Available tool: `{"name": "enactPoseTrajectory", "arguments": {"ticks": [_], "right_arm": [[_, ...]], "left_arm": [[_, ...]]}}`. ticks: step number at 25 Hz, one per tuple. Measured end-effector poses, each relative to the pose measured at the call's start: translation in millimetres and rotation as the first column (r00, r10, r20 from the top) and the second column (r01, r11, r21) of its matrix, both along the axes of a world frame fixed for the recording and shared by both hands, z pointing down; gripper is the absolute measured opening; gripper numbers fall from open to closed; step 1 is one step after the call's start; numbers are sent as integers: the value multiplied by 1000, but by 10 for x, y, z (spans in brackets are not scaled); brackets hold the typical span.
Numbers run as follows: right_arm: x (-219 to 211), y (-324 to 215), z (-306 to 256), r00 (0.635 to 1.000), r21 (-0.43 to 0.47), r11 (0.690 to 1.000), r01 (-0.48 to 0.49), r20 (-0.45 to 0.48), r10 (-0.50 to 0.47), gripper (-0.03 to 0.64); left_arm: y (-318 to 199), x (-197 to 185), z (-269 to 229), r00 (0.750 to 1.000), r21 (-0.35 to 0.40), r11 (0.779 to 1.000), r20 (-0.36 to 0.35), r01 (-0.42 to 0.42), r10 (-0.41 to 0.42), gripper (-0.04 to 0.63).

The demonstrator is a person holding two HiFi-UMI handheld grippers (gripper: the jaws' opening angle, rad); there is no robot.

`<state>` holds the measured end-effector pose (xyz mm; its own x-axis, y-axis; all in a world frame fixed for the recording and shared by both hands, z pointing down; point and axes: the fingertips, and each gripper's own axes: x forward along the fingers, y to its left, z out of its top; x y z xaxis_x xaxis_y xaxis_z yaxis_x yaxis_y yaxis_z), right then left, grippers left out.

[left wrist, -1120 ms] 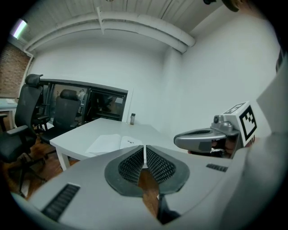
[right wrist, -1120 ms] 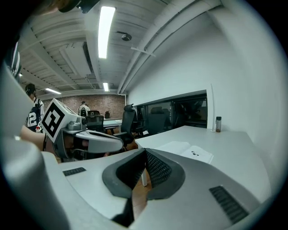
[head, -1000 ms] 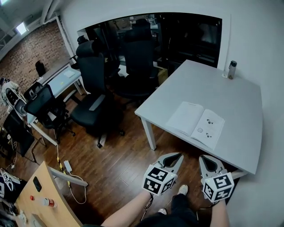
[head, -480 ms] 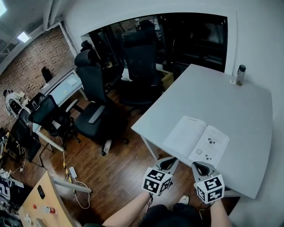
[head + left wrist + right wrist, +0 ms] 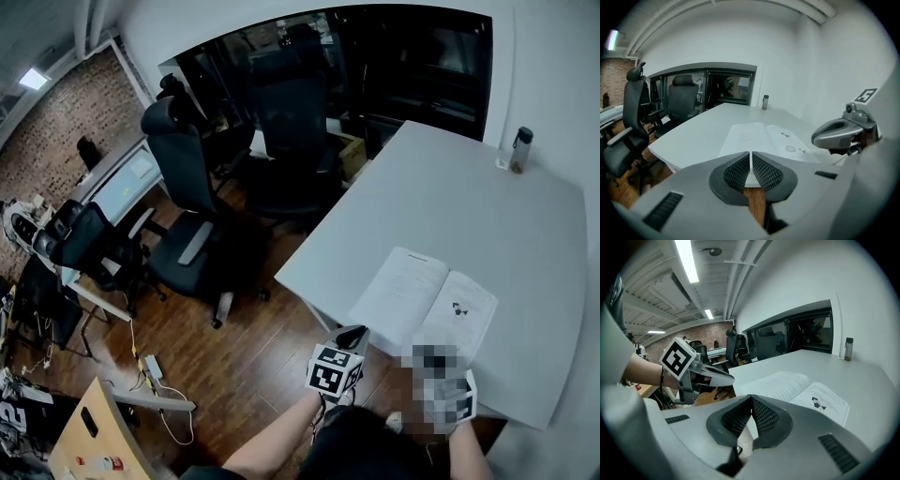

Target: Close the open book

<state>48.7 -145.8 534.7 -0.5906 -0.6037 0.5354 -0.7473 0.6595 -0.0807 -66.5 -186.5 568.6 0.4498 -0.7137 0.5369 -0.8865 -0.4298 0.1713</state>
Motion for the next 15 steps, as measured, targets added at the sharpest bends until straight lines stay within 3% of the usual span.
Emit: {"name": "enactPoseTrajectory", "arguments": {"ticks": [10, 15], "right_arm": [[-215, -404, 336, 979, -67, 981, -183, -103, 175, 6], [-88, -438, 516, 938, -95, 948, -305, -202, 282, 6]], "left_arm": [[-606, -350, 613, 992, -117, 988, 63, -103, 111, 20], [-677, -326, 781, 979, -175, 969, 72, -175, 189, 20]]}}
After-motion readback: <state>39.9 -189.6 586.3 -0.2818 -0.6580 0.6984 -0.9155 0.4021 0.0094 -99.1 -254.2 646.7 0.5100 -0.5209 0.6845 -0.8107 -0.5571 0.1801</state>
